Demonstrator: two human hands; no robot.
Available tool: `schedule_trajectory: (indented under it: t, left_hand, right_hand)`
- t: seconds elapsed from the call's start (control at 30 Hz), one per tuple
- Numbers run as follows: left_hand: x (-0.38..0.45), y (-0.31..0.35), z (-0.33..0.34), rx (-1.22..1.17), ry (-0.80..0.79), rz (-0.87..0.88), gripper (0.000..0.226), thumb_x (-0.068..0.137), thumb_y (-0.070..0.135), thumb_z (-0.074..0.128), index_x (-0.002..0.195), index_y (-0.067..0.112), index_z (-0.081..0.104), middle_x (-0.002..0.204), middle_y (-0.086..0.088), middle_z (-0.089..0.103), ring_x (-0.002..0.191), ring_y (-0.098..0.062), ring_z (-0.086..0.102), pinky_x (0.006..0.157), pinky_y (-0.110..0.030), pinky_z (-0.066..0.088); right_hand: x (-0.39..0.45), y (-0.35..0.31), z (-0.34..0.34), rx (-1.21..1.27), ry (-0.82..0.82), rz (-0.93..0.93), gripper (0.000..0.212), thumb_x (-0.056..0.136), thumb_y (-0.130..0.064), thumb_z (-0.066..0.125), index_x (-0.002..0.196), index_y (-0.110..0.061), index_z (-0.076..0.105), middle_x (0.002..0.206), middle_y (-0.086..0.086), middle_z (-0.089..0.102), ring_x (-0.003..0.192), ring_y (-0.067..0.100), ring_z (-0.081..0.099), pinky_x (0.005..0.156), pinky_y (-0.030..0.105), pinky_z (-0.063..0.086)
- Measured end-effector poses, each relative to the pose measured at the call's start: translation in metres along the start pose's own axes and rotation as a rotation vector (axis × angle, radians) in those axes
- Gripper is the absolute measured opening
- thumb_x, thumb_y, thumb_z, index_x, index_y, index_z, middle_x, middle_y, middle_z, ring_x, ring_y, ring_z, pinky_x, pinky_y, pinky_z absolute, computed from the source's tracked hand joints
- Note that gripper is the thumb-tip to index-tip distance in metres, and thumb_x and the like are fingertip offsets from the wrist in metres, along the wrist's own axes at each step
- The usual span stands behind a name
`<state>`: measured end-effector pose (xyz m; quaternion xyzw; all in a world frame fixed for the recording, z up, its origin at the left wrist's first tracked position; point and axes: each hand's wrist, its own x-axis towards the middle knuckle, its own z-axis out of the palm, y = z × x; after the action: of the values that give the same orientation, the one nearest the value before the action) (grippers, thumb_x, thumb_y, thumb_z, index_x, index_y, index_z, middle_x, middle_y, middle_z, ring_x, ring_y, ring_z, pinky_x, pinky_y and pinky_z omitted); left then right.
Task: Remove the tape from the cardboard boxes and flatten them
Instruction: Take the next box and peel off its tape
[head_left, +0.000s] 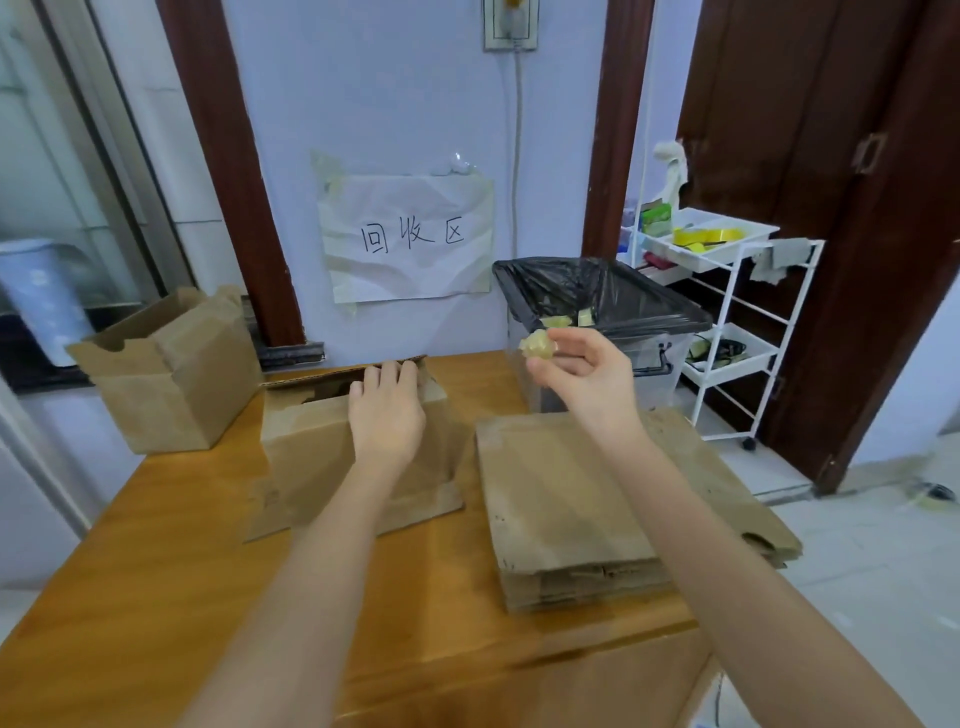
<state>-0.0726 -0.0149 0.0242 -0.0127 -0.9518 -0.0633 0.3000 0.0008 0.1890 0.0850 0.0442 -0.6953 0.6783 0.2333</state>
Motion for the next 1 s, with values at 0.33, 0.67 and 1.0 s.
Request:
schedule_trajectory:
  t: [0.33,0.67,1.0]
  left_hand:
    - [0.037,0.017,0.035,-0.008,0.092,0.066,0.026,0.077,0.002,0.04,0.09,0.005,0.063,0.087,-0.013,0.06,0.079,-0.033,0.053,0.066,-0.039,0.036]
    - [0.06,0.017,0.053,-0.024,0.175,0.109,0.032,0.078,0.008,0.031,0.087,0.006,0.061,0.085,-0.011,0.059,0.077,-0.032,0.052,0.064,-0.038,0.036]
    - [0.06,0.019,0.053,-0.055,0.212,0.137,0.038,0.079,0.012,0.023,0.084,0.006,0.061,0.08,-0.01,0.058,0.072,-0.032,0.052,0.061,-0.037,0.037]
  right_hand:
    - [0.098,-0.008,-0.027,-0.276,-0.013,-0.065,0.031,0.076,0.003,0.074,0.1,-0.012,0.06,0.082,-0.004,0.057,0.071,0.008,0.059,0.06,0.009,0.049]
    - [0.171,0.018,-0.035,-0.724,-0.109,-0.01,0.036,0.076,-0.011,0.077,0.106,-0.013,0.057,0.074,-0.007,0.053,0.079,0.015,0.055,0.075,0.025,0.043]
    - [0.185,0.03,-0.024,-0.981,-0.353,0.113,0.013,0.082,-0.016,0.07,0.088,-0.005,0.071,0.088,0.01,0.064,0.088,0.023,0.059,0.077,0.027,0.045]
